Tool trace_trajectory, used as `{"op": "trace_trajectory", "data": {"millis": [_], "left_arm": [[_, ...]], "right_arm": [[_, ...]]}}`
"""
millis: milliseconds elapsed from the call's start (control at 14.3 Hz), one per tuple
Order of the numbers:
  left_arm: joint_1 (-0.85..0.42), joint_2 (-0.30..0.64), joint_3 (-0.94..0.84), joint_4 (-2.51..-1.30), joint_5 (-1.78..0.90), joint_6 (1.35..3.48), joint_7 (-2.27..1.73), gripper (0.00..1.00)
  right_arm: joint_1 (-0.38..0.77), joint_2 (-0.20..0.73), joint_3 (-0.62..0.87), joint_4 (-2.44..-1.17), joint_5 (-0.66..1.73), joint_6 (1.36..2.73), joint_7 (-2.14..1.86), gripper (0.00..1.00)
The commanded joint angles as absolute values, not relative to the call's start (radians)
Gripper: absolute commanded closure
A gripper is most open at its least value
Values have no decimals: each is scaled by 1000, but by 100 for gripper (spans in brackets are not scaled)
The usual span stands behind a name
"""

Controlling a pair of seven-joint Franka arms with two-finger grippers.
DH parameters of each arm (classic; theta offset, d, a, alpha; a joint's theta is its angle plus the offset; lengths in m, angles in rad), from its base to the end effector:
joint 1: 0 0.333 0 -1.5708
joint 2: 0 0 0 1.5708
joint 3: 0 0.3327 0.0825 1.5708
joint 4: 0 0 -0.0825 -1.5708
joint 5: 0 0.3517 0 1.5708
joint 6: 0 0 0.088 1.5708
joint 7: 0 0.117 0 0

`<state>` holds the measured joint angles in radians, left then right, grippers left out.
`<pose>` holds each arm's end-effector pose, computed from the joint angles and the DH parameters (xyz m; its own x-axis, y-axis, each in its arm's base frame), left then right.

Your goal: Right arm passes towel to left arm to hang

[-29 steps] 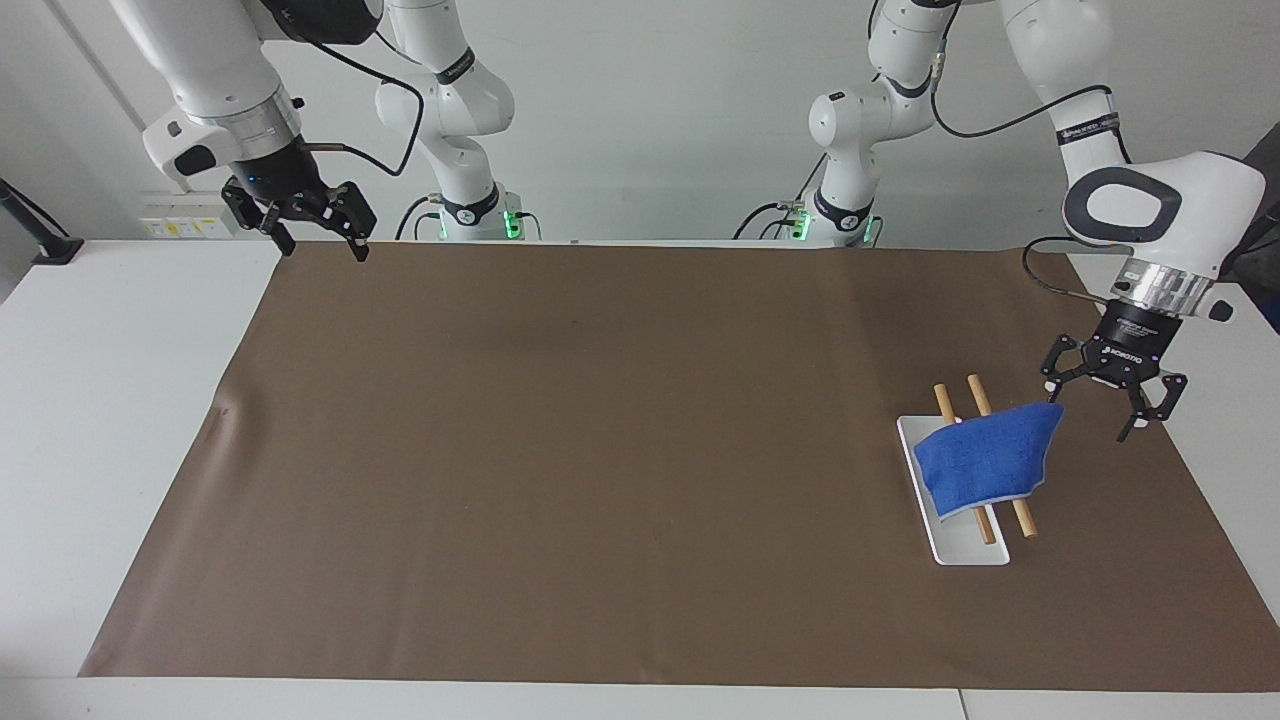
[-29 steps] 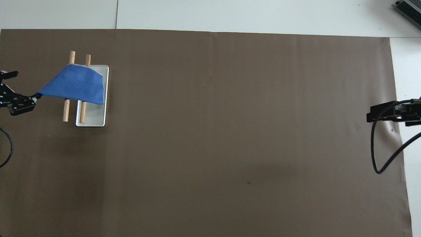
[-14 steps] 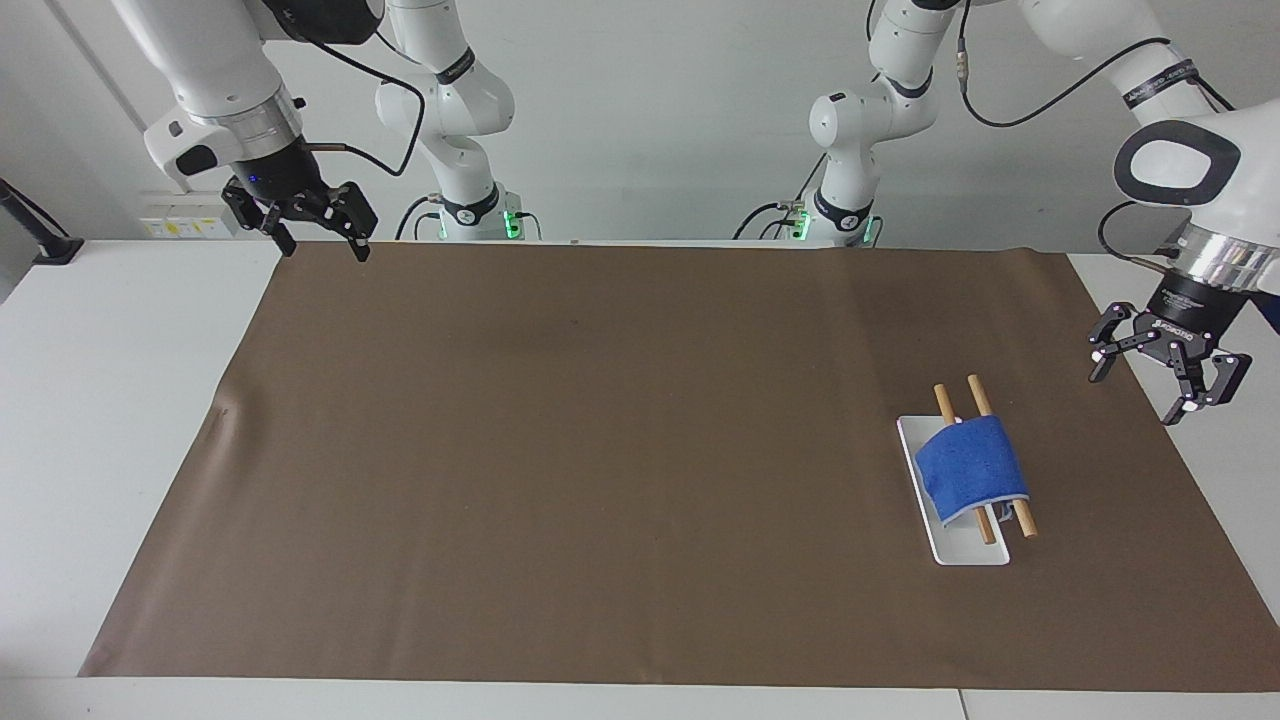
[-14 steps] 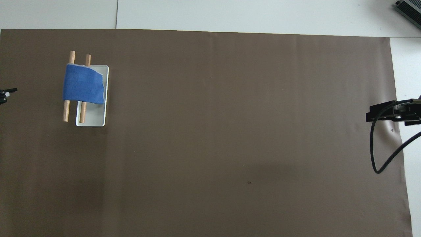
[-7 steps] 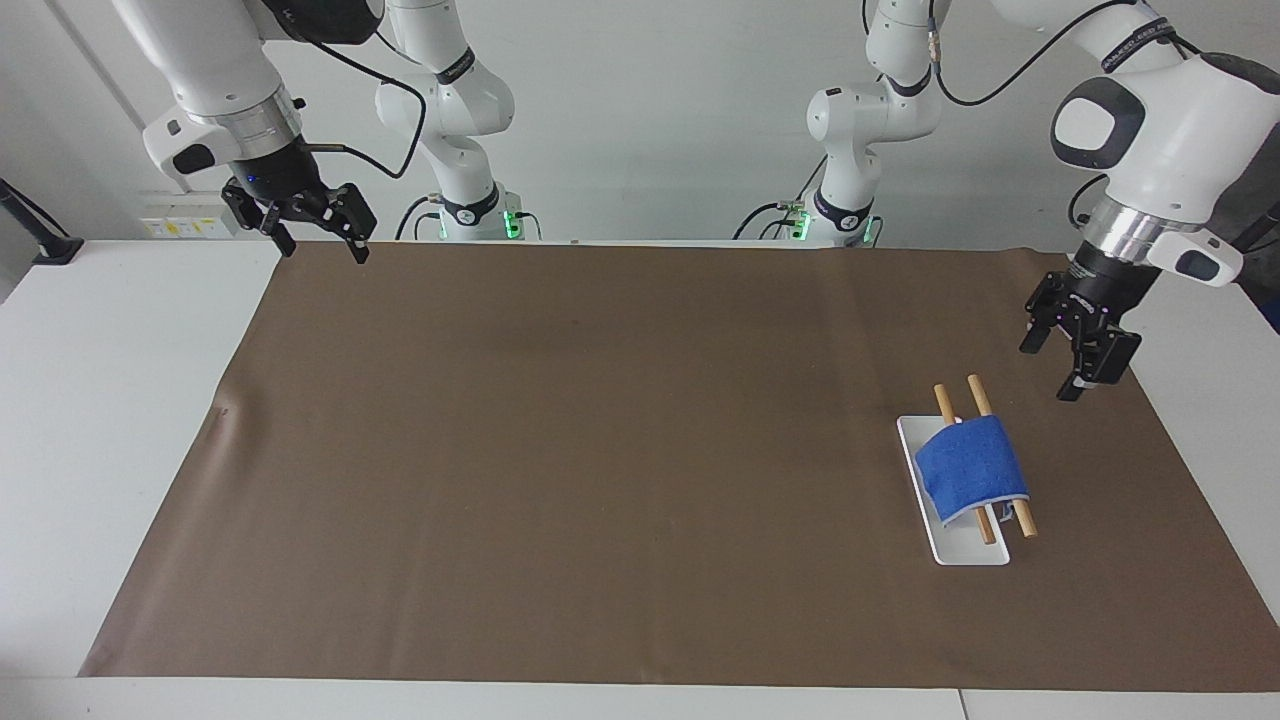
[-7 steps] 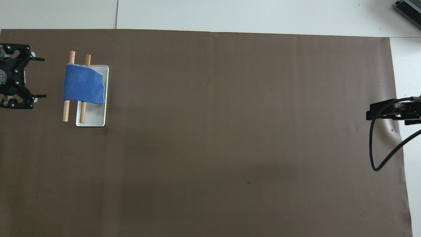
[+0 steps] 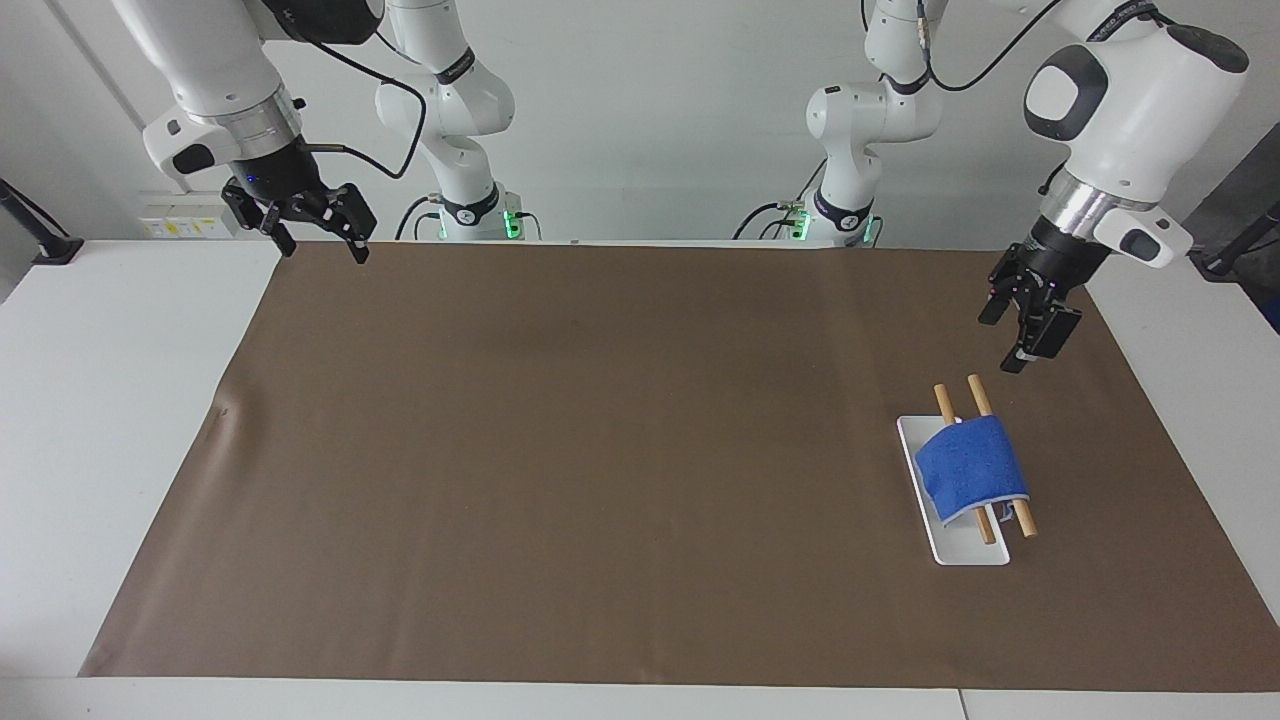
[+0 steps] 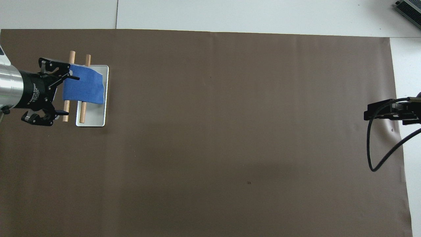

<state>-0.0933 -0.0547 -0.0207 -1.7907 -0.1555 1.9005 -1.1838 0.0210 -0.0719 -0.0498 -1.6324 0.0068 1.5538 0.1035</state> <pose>0.5259 -0.0733 0.5932 0.4524 0.8882 -0.0801 0.8794 -0.4295 0.2054 0.4962 -0.0145 0.6393 0.9913 -0.1316 -0.0078 -0.1317 -0.9912 -0.0096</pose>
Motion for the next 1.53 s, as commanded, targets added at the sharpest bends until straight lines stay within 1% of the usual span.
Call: {"op": "trace_trajectory", "data": {"millis": [0, 279, 488, 698, 837, 977, 1326, 1465], "left_arm": [[-58, -84, -3, -1778, -135, 1810, -941, 0], [-32, -83, -3, -1683, -38, 1666, -593, 0], [-35, -84, 70, -1654, -35, 1619, -331, 0], [0, -80, 75, -1591, -28, 1576, -114, 0], [3, -66, 71, -1537, 4, 1534, -5, 0], [3, -45, 68, -1506, 12, 1506, 52, 0], [-6, -28, 60, -1502, 5, 1505, 54, 0], [1, -31, 26, -1502, 5, 1474, 54, 0]], "right_arm": [[18, -81, -45, -1652, 11, 1577, 121, 0], [18, -81, -46, -1652, 8, 1578, 121, 0], [18, -81, -44, -1652, 3, 1578, 121, 0], [18, -80, -44, -1651, 5, 1577, 120, 0], [11, -61, -46, -1605, 14, 1545, 118, 0], [6, -61, -46, -1603, 15, 1537, 118, 0], [18, -74, -44, -1629, 14, 1552, 143, 0], [18, -75, -45, -1631, 14, 1552, 143, 0]]}}
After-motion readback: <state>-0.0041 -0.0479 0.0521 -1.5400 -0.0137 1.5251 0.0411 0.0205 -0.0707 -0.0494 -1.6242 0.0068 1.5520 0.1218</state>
